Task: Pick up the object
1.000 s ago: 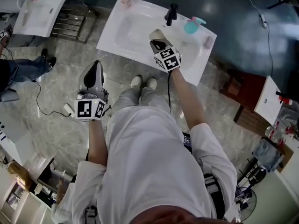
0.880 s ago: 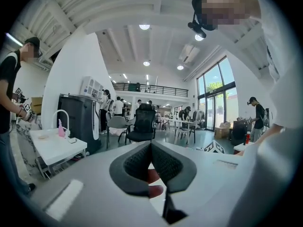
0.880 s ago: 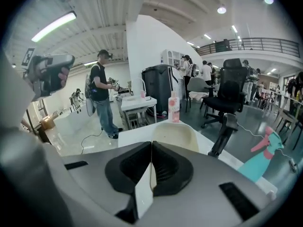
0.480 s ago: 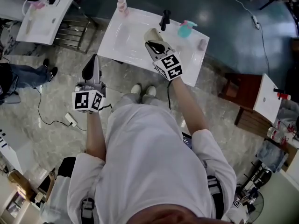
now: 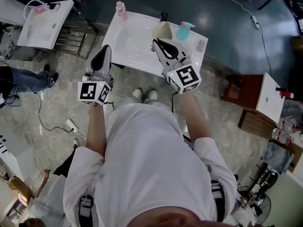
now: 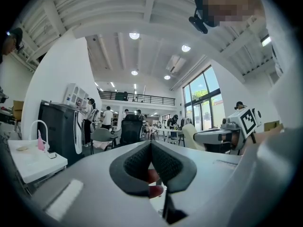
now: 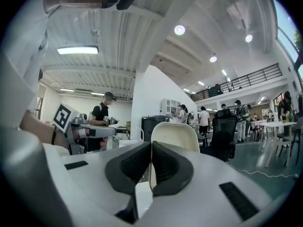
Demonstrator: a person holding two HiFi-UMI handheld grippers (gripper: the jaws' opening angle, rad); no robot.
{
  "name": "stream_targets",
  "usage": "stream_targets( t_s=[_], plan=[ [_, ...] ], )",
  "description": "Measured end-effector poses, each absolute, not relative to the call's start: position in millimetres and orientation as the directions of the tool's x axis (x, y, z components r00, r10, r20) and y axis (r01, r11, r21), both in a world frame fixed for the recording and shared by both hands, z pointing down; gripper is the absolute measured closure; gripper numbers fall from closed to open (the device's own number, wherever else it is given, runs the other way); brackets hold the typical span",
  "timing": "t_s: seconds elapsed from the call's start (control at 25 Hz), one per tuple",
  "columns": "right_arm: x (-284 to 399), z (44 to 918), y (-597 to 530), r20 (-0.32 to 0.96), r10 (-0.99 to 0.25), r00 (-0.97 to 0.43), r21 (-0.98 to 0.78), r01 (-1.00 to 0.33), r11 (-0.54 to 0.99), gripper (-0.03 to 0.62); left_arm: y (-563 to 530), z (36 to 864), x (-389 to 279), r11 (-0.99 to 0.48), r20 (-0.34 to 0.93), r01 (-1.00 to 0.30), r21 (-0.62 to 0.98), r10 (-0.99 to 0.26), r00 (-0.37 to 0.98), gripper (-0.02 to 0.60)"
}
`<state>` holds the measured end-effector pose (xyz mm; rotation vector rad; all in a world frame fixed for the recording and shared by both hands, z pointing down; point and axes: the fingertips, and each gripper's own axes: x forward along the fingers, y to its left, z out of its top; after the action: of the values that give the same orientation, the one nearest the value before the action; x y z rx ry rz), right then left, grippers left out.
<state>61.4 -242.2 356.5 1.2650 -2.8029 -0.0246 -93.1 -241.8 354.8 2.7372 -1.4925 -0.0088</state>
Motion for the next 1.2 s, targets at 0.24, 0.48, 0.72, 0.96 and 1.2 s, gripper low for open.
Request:
stream_targets(
  t_s=[0.24, 0.48, 0.72, 0.96, 1.2],
  plan=[
    [79.6, 316.2, -223.8, -0.032, -0.784, -0.619, 0.103, -0.783, 0.614, 0.580, -245.1, 342.8, -74.0, -0.584, -0.012, -0.812, 0.011, -0.812, 0.584, 0.582],
    [93.7, 322.3, -215.5, -0.038, -0.811, -0.584, 0.109, -0.809, 0.577, 0.581, -242.5, 332.7, -62.0, -0.618, -0.022, -0.786, 0.026, -0.786, 0.618, 0.583],
    [112.8, 331.6, -207.7, -0.036, -0.844, -0.535, 0.087, -0.843, 0.531, 0.582, -238.7, 331.2, -55.8, -0.636, -0.021, -0.771, 0.026, -0.772, 0.636, 0.583],
    [132.9, 330.4, -200.0, -0.042, -0.874, -0.484, 0.071, -0.874, 0.480, 0.582, -233.8, 333.8, -51.3, -0.664, -0.014, -0.747, 0.009, -0.747, 0.664, 0.583],
    [143.6, 329.4, -192.9, -0.053, -0.887, -0.458, 0.059, -0.888, 0.455, 0.582, -229.5, 334.4, -43.4, -0.699, -0.013, -0.715, -0.001, -0.715, 0.699, 0.583]
  ],
)
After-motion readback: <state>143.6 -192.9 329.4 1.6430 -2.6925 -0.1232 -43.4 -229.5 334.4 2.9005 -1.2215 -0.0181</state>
